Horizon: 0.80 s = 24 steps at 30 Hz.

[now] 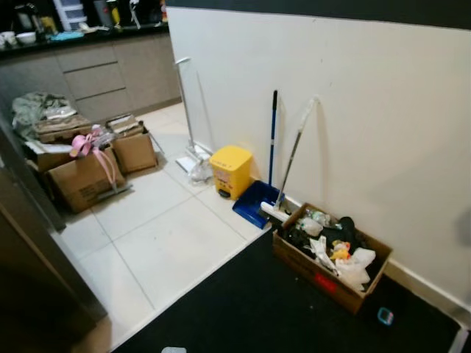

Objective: Restocking fridge

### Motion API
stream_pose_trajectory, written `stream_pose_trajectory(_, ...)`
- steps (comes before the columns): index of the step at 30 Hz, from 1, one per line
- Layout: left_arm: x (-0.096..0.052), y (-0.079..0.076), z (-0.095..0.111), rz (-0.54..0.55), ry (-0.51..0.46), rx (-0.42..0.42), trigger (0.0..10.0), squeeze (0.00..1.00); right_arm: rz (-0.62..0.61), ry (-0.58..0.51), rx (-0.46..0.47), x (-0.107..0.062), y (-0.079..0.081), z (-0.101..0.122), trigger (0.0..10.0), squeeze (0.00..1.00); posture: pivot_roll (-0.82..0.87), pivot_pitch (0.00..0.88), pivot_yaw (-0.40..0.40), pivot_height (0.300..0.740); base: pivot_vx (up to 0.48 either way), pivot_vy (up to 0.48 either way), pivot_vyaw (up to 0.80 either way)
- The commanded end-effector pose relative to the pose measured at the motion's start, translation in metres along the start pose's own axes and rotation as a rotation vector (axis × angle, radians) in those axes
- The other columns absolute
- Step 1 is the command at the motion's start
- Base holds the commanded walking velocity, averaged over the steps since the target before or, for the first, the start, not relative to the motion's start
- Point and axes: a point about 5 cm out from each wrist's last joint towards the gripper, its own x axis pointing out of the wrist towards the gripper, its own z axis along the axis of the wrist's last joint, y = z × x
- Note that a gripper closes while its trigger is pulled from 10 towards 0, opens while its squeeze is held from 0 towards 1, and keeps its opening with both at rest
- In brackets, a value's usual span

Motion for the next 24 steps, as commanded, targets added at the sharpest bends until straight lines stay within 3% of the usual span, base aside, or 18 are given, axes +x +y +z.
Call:
stream_pose_trajectory(1,-0.0003,-0.0004,-0.0029,-0.003,0.011,0.001,10.0,0.00,-0.007,-0.016,0.013,-0.0002,-0.0022,0.0038,10.0,0.00,-0.08,0.000,0.004,0.734,0.000,-0.480,0.00)
stream_pose_trajectory(7,-0.0007,0.0020,-0.0027,0.019,0.004,-0.025,10.0,0.00,0.017,-0.019,0.014,0.0001,-0.0003,0.0048,10.0,0.00,-0.08,0.000,0.006,0.734,0.000,-0.411,0.17)
stream_pose_trajectory(24,-0.0002,-0.0006,-0.0029,0.010,0.006,-0.028,10.0,0.00,0.037,-0.015,0.014,0.0004,0.0018,0.0042,10.0,0.00,-0.08,0.000,0.007,0.734,0.000,0.000,0.77)
